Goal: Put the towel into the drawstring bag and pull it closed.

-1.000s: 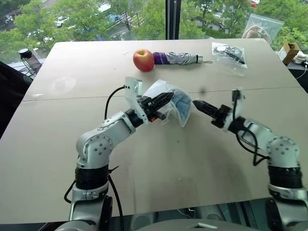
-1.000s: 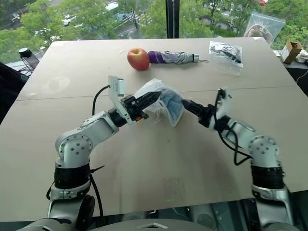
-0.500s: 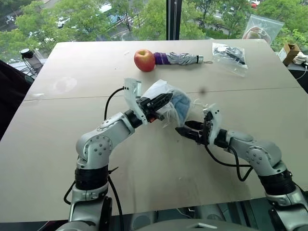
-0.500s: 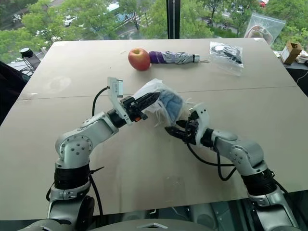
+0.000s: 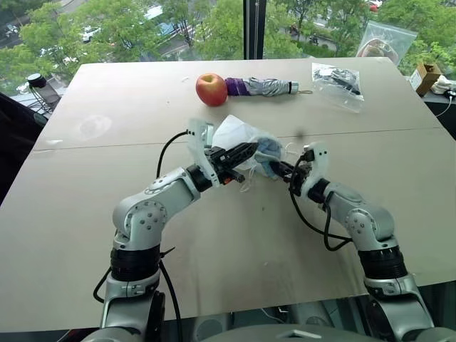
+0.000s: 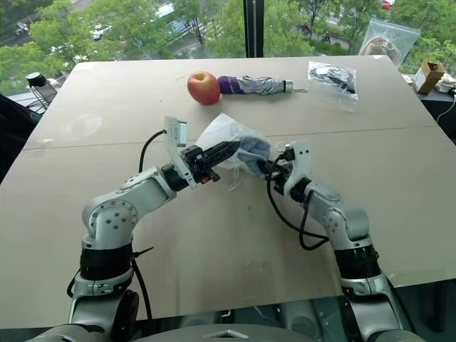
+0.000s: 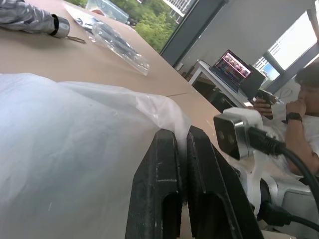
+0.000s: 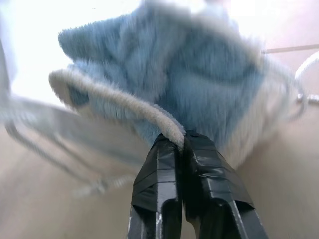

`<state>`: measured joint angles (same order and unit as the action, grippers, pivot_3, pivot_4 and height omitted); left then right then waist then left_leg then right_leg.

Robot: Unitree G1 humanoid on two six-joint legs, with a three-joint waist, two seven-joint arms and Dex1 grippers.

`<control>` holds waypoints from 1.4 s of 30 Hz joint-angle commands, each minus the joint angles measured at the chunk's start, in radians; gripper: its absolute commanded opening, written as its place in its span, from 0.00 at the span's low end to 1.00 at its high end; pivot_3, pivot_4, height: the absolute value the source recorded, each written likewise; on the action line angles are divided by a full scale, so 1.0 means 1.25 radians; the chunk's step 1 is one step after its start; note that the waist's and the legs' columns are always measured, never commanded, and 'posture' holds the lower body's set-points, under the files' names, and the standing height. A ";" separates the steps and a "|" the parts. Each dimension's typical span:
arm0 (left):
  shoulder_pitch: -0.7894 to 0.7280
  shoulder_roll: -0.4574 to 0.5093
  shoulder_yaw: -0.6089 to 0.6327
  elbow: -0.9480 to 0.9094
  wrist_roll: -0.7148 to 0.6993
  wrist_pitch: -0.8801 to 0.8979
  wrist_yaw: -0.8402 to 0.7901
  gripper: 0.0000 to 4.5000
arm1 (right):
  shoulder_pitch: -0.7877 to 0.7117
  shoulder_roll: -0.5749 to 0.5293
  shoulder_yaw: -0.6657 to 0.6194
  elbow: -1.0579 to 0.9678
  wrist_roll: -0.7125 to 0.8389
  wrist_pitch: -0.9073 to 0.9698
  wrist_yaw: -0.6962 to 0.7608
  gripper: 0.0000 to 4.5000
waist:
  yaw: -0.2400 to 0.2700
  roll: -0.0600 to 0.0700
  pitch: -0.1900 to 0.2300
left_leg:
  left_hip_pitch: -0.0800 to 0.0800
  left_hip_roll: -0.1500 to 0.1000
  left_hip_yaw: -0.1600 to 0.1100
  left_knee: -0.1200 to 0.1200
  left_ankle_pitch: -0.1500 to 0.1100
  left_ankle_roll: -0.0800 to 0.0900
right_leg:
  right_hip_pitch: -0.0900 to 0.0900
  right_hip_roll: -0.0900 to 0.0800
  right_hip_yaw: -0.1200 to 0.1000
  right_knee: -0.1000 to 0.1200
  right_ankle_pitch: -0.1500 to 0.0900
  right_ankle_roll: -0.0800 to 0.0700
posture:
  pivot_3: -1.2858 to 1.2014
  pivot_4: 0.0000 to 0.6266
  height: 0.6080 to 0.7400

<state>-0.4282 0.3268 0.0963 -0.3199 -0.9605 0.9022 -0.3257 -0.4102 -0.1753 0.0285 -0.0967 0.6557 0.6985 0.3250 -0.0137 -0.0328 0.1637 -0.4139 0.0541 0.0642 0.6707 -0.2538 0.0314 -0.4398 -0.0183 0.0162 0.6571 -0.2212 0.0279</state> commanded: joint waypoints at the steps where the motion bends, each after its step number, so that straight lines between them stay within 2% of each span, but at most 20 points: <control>1: -0.016 0.006 -0.006 -0.006 0.007 -0.003 -0.023 0.00 | -0.042 0.036 -0.070 -0.030 0.070 0.019 -0.011 0.00 | 0.000 0.000 0.000 | 0.000 0.000 0.000 0.000 0.000 0.000 | 0.000 0.000 0.000 0.000 0.000 0.000 | 0.52 0.24 1.00; 7: -0.016 0.004 -0.024 -0.020 0.014 -0.002 -0.048 0.00 | -0.114 0.100 -0.075 -0.006 0.125 0.074 -0.004 0.00 | -0.001 0.000 0.000 | 0.000 0.000 0.000 0.000 0.000 0.000 | 0.000 0.000 0.000 0.000 0.000 0.000 | 0.52 0.24 1.00; 16: -0.022 -0.024 0.008 -0.060 -0.020 -0.008 -0.025 0.00 | -0.129 0.177 0.012 0.187 0.017 0.069 0.018 0.00 | -0.001 0.000 0.000 | 0.000 0.000 0.000 0.000 0.000 0.000 | 0.000 0.000 0.000 0.000 0.000 0.000 | 0.52 0.24 1.00; 21: -0.012 -0.028 0.010 -0.068 -0.025 -0.007 -0.022 0.00 | -0.121 0.184 0.034 0.167 0.011 0.085 0.058 0.00 | -0.001 0.000 0.000 | 0.000 0.000 0.000 0.000 0.000 0.000 | 0.000 0.000 0.000 0.000 0.000 0.000 | 0.52 0.24 1.00; 24: -0.009 -0.032 0.007 -0.068 -0.022 -0.009 -0.020 0.00 | -0.112 0.176 0.006 0.143 0.022 0.077 0.063 0.00 | -0.001 0.000 0.000 | 0.000 0.000 0.000 0.000 0.000 0.000 | 0.000 0.000 0.000 0.000 0.000 0.000 | 0.52 0.24 1.00; 25: -0.009 -0.032 0.006 -0.063 -0.018 -0.011 -0.021 0.00 | -0.105 0.170 -0.024 0.123 0.047 0.089 0.059 0.15 | -0.001 0.000 0.000 | 0.000 0.000 0.000 0.000 0.000 0.000 | 0.000 0.000 0.000 0.000 0.000 0.000 | 0.52 0.24 1.00; 26: -0.009 -0.032 0.007 -0.059 -0.015 -0.013 -0.023 0.00 | -0.094 0.159 -0.046 0.098 0.069 0.100 0.061 0.20 | 0.001 0.000 0.000 | 0.000 0.000 0.000 0.000 0.000 0.000 | 0.000 0.000 0.000 0.000 0.000 0.000 | 0.52 0.24 1.00; 32: -0.010 -0.025 0.013 -0.042 -0.003 -0.019 -0.030 0.00 | -0.028 0.065 -0.112 -0.016 0.150 0.160 0.101 0.20 | 0.001 0.000 0.000 | -0.001 -0.001 0.000 0.000 0.000 0.000 | 0.000 -0.001 0.000 -0.001 0.000 0.000 | 0.52 0.24 1.00; 35: -0.011 -0.021 0.013 -0.040 -0.003 -0.016 -0.034 0.00 | 0.017 -0.022 -0.160 -0.052 0.180 0.166 0.156 0.20 | 0.000 0.000 0.000 | 0.000 -0.001 0.000 0.000 0.000 0.000 | 0.000 -0.001 0.000 0.000 0.000 0.000 | 0.52 0.24 1.00; 38: -0.010 -0.020 0.012 -0.040 -0.001 -0.015 -0.035 0.00 | 0.030 -0.082 -0.165 -0.019 0.102 0.081 0.165 0.20 | 0.000 0.000 0.000 | 0.000 0.000 -0.001 0.000 0.000 0.000 | 0.000 0.000 -0.001 0.000 0.000 0.000 | 0.52 0.24 1.00; 42: -0.013 -0.016 0.015 -0.038 -0.001 -0.013 -0.036 0.00 | 0.003 -0.130 -0.094 0.082 -0.100 -0.096 0.142 0.20 | -0.004 0.000 0.000 | 0.001 0.000 0.001 0.000 0.000 0.000 | 0.000 0.000 0.001 0.001 0.000 0.000 | 0.52 0.24 1.00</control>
<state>-0.4336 0.3026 0.1080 -0.3427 -0.9504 0.8996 -0.3588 -0.3836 -0.3287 -0.1249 -0.0153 0.6143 0.6683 0.5063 -0.0185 -0.0327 0.1635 -0.4126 0.0536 0.0653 0.6706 -0.2538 0.0314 -0.4398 -0.0177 0.0175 0.6582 -0.2212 0.0278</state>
